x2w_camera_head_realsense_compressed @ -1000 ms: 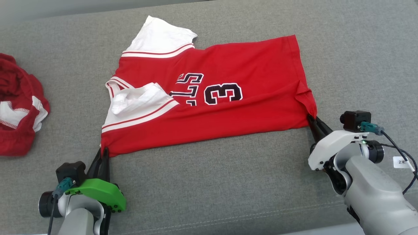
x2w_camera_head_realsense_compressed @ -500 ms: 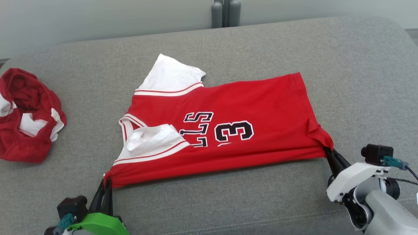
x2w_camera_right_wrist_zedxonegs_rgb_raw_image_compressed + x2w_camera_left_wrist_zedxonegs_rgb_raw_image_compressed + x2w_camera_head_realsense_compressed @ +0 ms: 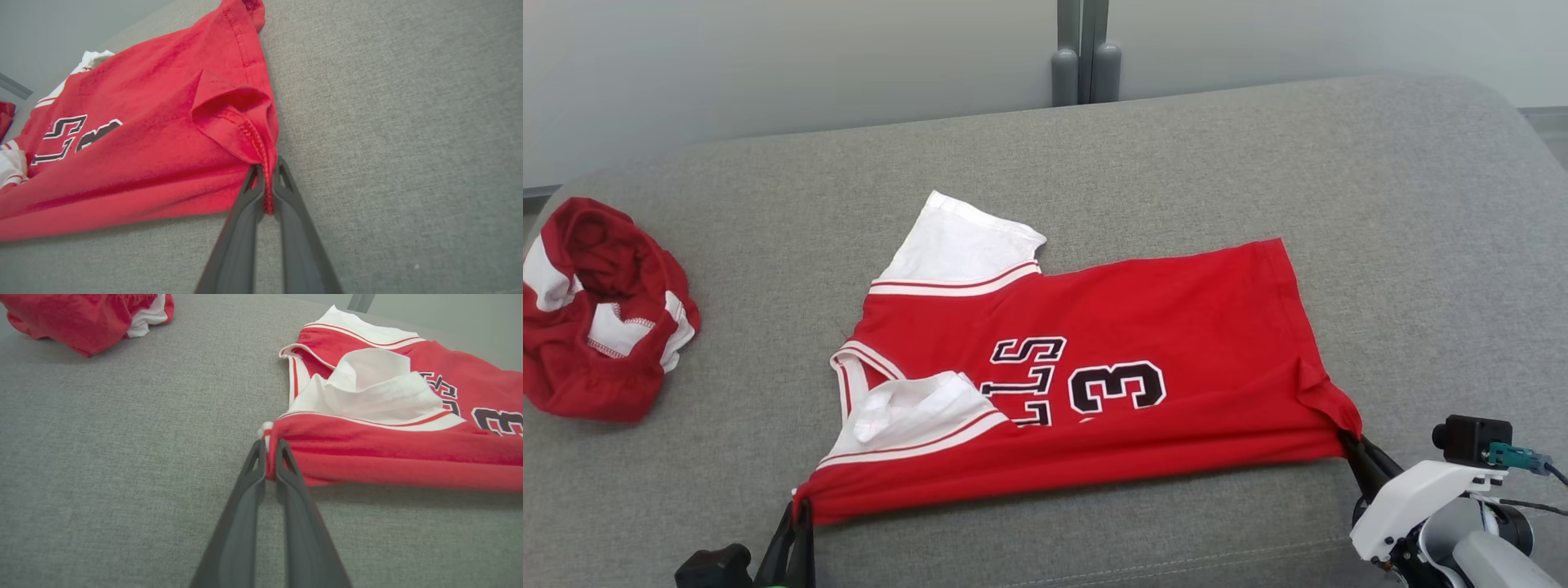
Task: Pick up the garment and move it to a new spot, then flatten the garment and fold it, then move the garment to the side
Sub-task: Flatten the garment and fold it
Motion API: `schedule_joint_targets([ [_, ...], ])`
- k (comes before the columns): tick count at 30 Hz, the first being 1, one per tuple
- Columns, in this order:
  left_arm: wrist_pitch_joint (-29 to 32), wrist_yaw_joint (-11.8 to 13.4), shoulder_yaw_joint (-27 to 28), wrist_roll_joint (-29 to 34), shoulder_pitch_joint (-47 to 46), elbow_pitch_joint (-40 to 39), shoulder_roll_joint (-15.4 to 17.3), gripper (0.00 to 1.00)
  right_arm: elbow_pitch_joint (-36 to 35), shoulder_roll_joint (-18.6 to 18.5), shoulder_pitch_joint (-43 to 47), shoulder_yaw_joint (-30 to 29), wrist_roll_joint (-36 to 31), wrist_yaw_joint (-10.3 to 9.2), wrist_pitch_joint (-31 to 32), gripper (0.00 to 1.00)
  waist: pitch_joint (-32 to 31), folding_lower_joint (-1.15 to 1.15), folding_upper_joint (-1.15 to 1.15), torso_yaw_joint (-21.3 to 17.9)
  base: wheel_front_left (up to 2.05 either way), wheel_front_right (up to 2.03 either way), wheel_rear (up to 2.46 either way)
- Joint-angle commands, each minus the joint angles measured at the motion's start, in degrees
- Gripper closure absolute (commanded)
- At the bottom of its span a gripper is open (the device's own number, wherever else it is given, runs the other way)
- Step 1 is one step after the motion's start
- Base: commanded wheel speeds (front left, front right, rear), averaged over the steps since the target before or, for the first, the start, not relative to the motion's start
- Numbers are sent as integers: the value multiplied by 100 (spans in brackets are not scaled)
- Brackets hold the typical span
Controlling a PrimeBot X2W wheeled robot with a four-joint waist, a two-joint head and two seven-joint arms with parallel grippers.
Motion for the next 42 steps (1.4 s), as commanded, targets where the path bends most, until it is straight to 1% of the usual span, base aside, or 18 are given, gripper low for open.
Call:
schedule_joint_targets([
  [1, -22, 26, 67, -27, -27, 32, 35, 100, 1, 9, 57, -78, -86, -22, -10, 59, -2, 0, 0, -13, 0, 0, 0],
  [2, -22, 26, 80, -20, -43, 48, 32, 76, -5, 26, 54, -111, -153, -22, -54, 1, -9, 0, 0, -17, 0, 0, 0],
  [3, -22, 25, 103, -12, -63, 32, 28, 24, -6, 61, 64, -149, -190, -18, -75, 0, -17, 0, 0, -18, 0, 0, 0],
  [4, -22, 25, 119, 1, -72, 8, 23, 0, -10, 106, 78, -177, -233, -17, -87, 0, -25, 0, 0, -16, 0, 0, 0],
  [9, -21, 35, 211, 60, 11, -234, -4, 0, -120, 146, 105, -385, -506, -16, -255, 0, -79, 0, 0, 12, 0, 0, 0],
  [16, -21, 87, 304, 200, 173, -948, -22, 0, -510, 278, 172, -631, -927, -16, -484, 0, -156, 0, 0, 79, 0, 0, 0],
  [20, -21, 214, 316, 414, 261, -1424, -27, 0, -814, 392, 238, -765, -1198, -16, -575, 0, -174, 0, 0, 126, 0, 0, 0],
  [21, -21, 214, 316, 414, 261, -1424, -27, 0, -814, 392, 238, -765, -1198, -16, -575, 0, -174, 0, 0, 126, 0, 0, 0],
  [25, -21, 355, 337, 584, 334, -1867, -29, 0, -1182, 537, 327, -927, -1585, -16, -637, 0, -182, 0, 0, 170, 0, 0, 0],
  [29, -21, 517, 305, 586, 432, -2237, -29, 0, -1556, 697, 465, -1206, -2104, -16, -654, 0, -203, 0, 0, 199, 0, 0, 0],
  [34, -21, 681, 280, 501, 594, -2453, -29, 0, -2110, 1018, 781, -1694, -2608, -15, -660, 0, -293, 0, 0, 218, 0, 0, 0],
  [38, -21, 775, 264, 445, 715, -2518, -29, 0, -2353, 1269, 996, -1928, -2855, -14, -661, 0, -321, 0, 0, 215, 0, 0, 0],
  [40, -21, 765, 247, 420, 721, -2517, -30, 0, -2391, 1316, 1057, -1961, -2949, -14, -662, 0, -319, 0, 0, 196, 0, 0, 0],
  [42, -21, 703, 236, 429, 672, -2485, -30, 0, -2406, 1355, 1080, -1951, -3002, -13, -662, 0, -306, 0, 0, 163, 0, 0, 0],
])
